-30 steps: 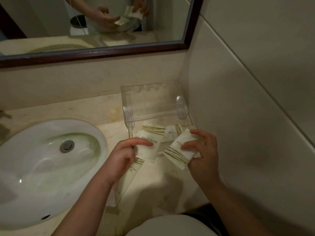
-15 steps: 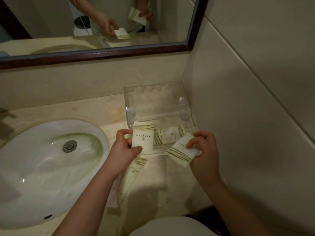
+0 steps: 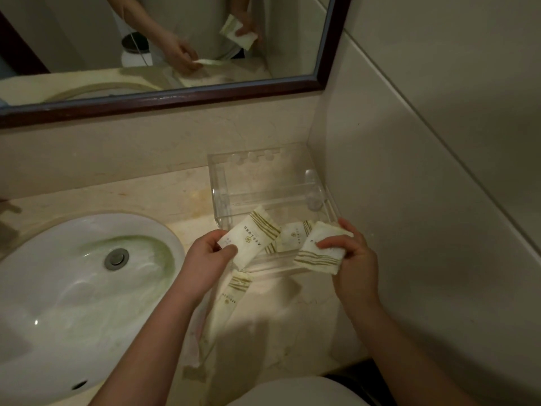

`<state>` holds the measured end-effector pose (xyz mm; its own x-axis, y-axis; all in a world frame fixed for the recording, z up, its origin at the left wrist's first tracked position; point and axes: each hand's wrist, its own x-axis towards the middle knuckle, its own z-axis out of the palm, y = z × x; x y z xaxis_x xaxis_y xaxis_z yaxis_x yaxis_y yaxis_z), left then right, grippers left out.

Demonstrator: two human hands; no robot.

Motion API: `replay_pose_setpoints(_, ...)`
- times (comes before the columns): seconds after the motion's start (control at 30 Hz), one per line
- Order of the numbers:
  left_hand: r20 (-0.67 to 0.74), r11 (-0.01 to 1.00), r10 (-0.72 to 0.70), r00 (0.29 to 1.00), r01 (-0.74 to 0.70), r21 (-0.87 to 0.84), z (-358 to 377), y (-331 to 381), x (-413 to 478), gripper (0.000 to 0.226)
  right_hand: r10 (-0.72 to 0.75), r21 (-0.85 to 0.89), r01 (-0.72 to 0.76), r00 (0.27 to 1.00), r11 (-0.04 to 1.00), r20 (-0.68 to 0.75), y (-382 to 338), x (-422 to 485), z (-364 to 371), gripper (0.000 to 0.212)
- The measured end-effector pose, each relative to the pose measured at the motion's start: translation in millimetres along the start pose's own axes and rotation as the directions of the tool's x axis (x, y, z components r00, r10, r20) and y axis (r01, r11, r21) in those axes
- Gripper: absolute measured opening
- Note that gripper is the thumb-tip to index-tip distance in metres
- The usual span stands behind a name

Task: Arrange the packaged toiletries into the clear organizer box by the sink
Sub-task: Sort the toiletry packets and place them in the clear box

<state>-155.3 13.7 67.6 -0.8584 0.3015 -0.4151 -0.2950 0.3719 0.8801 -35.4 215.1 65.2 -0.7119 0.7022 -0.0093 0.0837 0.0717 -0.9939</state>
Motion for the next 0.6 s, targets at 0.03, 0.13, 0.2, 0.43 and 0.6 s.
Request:
replay_pose_setpoints(0.03,0.003,1.0,-0.007,1.0,0.007,-0.002,0.0,-0.9,0.9,0.023,0.094,0.141,-0.099,0.995,0.985,0.041,-3.9,2.2,-2.0,0.041)
replay_pose_setpoints(0.13,0.008,1.0,-0.015,1.0,0.015,0.026,-1.5,-4.6,5.3,0.023,0.174,0.174,-0.21,0.964,0.962,0.202,-16.7,5.0,-8.2,0.027)
replay_pose_setpoints(0.2,0.013,0.998,-0.012,1.0,0.011,0.064,-2.6,-7.2,10.4,0.015,0.164,0.093,-0.192,0.954,0.977,0.25,-10.4,7.9,-11.6,0.033)
replay_pose_setpoints(0.43,-0.06,0.967,0.008,0.998,0.007,0.253,1.6,-8.4,40.7,0.031,0.283,-0.04,-0.28,0.937,0.959,0.203,-7.8,27.6,-10.8,0.039)
replay_pose_setpoints(0.6,-0.106,0.855,0.008,0.994,0.048,0.516,16.6,-7.5,63.0,0.025,0.266,-0.539,-0.079,0.923,0.839,0.28,-4.4,50.2,-2.5,0.074)
